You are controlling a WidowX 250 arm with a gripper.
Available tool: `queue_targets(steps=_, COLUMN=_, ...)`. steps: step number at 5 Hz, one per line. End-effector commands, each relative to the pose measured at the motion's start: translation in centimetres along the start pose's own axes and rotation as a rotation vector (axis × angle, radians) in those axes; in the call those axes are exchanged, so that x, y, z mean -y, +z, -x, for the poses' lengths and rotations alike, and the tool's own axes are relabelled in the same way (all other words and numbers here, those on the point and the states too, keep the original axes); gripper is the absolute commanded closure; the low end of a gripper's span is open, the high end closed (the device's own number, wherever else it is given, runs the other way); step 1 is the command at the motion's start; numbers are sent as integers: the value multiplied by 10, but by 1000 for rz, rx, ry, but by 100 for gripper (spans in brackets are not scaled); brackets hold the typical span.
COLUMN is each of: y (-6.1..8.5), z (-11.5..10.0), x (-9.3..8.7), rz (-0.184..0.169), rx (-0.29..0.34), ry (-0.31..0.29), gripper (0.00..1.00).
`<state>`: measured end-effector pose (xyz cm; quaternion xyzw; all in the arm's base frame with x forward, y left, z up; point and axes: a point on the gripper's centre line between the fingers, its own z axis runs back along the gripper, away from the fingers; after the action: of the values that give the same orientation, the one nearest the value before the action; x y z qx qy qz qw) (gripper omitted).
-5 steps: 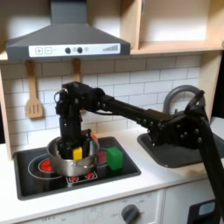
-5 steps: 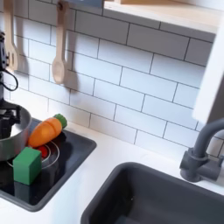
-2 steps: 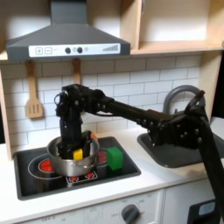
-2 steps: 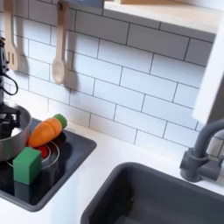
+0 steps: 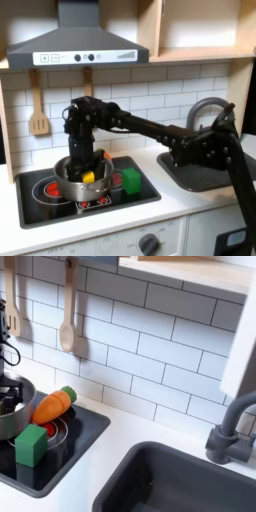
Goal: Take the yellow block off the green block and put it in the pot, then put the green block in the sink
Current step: 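Take the yellow block off the green block and put it in the pot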
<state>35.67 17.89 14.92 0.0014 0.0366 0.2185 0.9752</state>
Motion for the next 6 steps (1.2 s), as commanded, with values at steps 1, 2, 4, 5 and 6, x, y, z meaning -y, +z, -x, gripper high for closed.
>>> queue_targets(steps=1, y=14, z=2, x=2, rz=14, rx=14, ry=1, gripper=0)
queue_targets(steps=2, y=24, z=5, x=1, rz=19, rx=23, ry=2, gripper=0)
queue_targets(steps=4, y=43, z=6, x=7, rz=45, rx=46, ry=-9, gripper=0)
queue_targets(steps=5, y=55, z=10, x=12, rz=54, rx=68, ry=-26, gripper=0)
queue_targets(steps=6, y=64, z=14, x=15, rz=69, rx=88, ry=-34, gripper=0)
